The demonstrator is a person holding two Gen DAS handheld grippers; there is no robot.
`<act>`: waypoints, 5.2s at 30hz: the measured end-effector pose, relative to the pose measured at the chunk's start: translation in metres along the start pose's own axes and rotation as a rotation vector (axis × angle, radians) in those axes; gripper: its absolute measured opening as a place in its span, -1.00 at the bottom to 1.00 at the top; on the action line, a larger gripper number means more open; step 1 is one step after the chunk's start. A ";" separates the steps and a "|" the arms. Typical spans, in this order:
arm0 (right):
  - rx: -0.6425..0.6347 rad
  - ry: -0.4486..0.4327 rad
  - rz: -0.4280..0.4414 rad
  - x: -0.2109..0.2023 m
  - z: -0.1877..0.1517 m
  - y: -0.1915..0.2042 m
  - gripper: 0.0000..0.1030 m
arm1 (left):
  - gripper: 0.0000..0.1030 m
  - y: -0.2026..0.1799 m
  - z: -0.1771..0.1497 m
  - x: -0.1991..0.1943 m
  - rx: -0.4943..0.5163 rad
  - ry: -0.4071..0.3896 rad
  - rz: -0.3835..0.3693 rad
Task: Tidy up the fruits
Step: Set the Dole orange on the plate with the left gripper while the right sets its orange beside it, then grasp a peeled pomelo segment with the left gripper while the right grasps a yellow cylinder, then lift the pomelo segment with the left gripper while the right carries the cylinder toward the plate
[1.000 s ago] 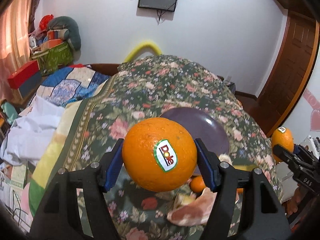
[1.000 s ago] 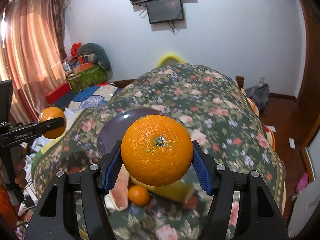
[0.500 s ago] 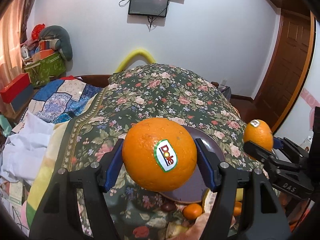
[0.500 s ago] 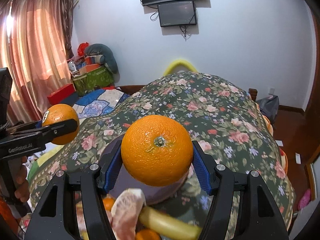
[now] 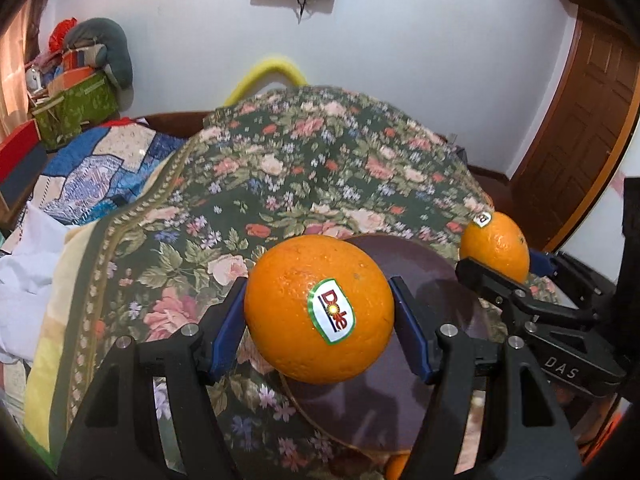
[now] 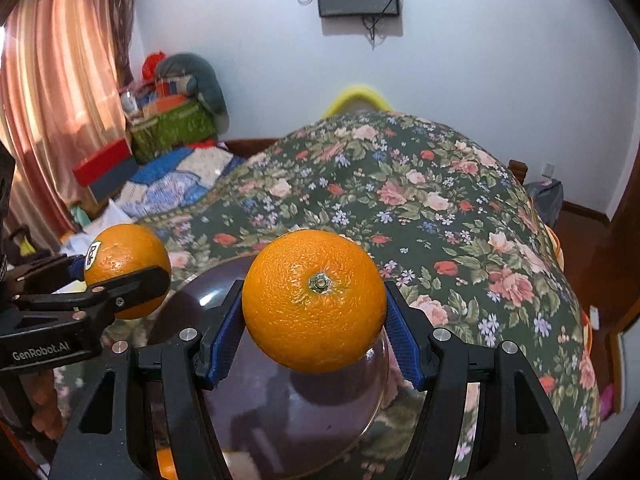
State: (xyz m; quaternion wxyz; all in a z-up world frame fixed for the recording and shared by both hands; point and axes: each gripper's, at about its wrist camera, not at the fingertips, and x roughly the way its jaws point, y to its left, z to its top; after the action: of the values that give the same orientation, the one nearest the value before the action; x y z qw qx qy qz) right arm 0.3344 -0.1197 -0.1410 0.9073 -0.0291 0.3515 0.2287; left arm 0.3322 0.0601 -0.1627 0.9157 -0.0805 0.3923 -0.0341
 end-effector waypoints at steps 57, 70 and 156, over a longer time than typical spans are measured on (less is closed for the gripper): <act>-0.106 0.047 -0.025 -0.103 -0.047 -0.002 0.51 | 0.34 -0.022 -0.063 -0.095 0.058 0.037 -0.013; -0.042 0.098 -0.015 -0.107 -0.094 -0.024 0.59 | 0.34 -0.045 -0.104 -0.097 0.084 0.106 -0.034; -0.029 0.228 0.072 -0.080 -0.133 -0.029 -0.28 | -0.13 0.010 -0.157 -0.087 0.025 0.206 0.081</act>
State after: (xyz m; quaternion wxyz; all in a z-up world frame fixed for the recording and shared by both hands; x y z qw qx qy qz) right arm 0.2122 -0.2056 -0.1915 0.8522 -0.0555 0.4500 0.2612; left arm 0.1588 0.0616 -0.2090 0.8720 -0.0492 0.4870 -0.0099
